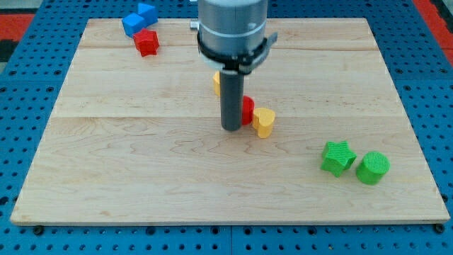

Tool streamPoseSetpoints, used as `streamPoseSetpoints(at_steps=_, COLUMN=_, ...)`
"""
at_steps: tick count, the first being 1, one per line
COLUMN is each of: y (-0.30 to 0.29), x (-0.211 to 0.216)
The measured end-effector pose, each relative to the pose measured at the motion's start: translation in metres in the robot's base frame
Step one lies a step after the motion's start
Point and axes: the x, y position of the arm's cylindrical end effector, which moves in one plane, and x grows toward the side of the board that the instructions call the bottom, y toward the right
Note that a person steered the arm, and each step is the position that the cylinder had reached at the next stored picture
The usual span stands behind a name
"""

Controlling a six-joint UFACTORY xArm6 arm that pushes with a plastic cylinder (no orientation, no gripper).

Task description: Push yellow heart closer to the yellow hexagon

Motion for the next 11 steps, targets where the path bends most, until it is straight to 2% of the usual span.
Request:
streamPoseSetpoints(at_steps=1, y=0.001, x=-0.030)
streamPoseSetpoints(at_steps=2, y=0.021, x=-0.040)
streamPoseSetpoints(at_steps=3, y=0.064, x=-0.036)
streamPoseSetpoints(at_steps=4, y=0.096, x=-0.010)
streamPoseSetpoints(at_steps=5, y=0.097, x=0.030)
streamPoseSetpoints(at_steps=7, y=0.002, x=0.004)
streamPoseSetpoints(at_steps=8, y=-0.016, x=-0.010)
streamPoseSetpoints(at_steps=10, y=-0.037, x=-0.013)
streamPoseSetpoints(at_steps=11, y=0.020, x=-0.017)
